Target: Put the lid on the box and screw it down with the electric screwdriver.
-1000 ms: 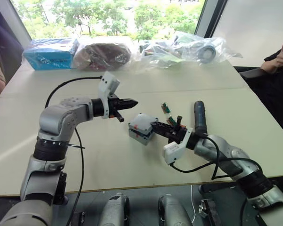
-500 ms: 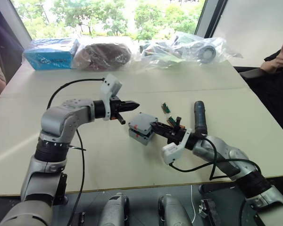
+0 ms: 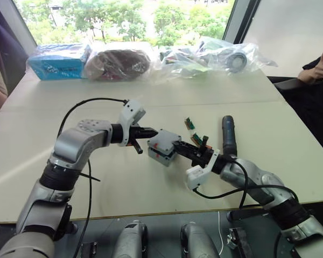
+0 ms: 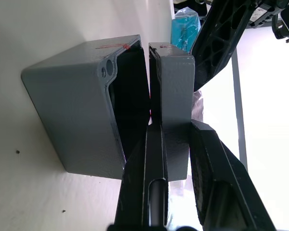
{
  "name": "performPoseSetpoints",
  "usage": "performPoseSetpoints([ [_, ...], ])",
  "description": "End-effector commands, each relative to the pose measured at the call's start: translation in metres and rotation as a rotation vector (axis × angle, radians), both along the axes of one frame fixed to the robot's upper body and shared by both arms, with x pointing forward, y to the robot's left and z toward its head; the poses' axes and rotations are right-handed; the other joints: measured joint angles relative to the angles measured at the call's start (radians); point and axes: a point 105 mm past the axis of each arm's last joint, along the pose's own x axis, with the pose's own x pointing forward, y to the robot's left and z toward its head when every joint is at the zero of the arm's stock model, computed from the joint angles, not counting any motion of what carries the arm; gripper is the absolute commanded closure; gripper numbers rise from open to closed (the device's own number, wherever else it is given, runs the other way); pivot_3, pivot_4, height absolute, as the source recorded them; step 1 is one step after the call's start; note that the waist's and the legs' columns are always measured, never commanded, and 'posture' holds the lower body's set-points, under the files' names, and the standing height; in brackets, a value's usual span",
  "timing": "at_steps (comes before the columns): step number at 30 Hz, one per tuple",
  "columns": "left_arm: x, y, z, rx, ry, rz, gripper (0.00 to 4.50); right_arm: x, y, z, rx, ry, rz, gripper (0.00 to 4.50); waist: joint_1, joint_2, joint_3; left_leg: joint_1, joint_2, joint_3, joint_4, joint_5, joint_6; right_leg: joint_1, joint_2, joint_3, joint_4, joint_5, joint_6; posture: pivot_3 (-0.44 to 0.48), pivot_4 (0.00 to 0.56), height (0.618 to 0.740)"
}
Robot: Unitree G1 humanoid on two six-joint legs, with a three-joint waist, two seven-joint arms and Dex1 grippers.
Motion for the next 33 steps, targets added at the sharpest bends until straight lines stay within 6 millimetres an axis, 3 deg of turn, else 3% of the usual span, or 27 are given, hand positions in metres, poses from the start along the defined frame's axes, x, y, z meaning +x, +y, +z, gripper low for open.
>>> performPoseSetpoints([
  [1, -0.002, -0.006, 0.011, -0.012, -0.062, -0.025, 4.48, -0.001, -0.001, 0.002, 0.013, -0.044, -0.006, 4.39, 0.000, 0.000, 0.000, 0.000, 0.000, 0.000, 0.000, 0.000, 0.000, 0.000, 0.000, 0.000, 0.000, 0.000, 0.000, 0.000, 0.150, 0.740],
  [10, 0.001, -0.004, 0.022, -0.064, -0.061, -0.014, 4.48, -0.002, 0.001, 0.025, 0.089, -0.160, 0.018, 4.39, -0.003, 0.000, 0.000, 0.000, 0.000, 0.000, 0.000, 0.000, 0.000, 0.000, 0.000, 0.000, 0.000, 0.001, 0.002, 0.000, 0.150, 0.740],
  [23, -0.001, -0.006, 0.018, -0.033, -0.061, -0.046, 4.48, -0.001, -0.001, 0.016, 0.082, -0.127, 0.012, 4.39, -0.003, 0.000, 0.000, 0.000, 0.000, 0.000, 0.000, 0.000, 0.000, 0.000, 0.000, 0.000, 0.000, 0.001, 0.002, 0.000, 0.150, 0.740],
  [33, -0.005, -0.007, 0.003, 0.022, -0.058, -0.070, 4.48, -0.004, -0.002, 0.008, 0.081, -0.097, 0.010, 4.39, -0.003, 0.000, 0.000, 0.000, 0.000, 0.000, 0.000, 0.000, 0.000, 0.000, 0.000, 0.000, 0.000, 0.001, 0.002, 0.000, 0.150, 0.740],
])
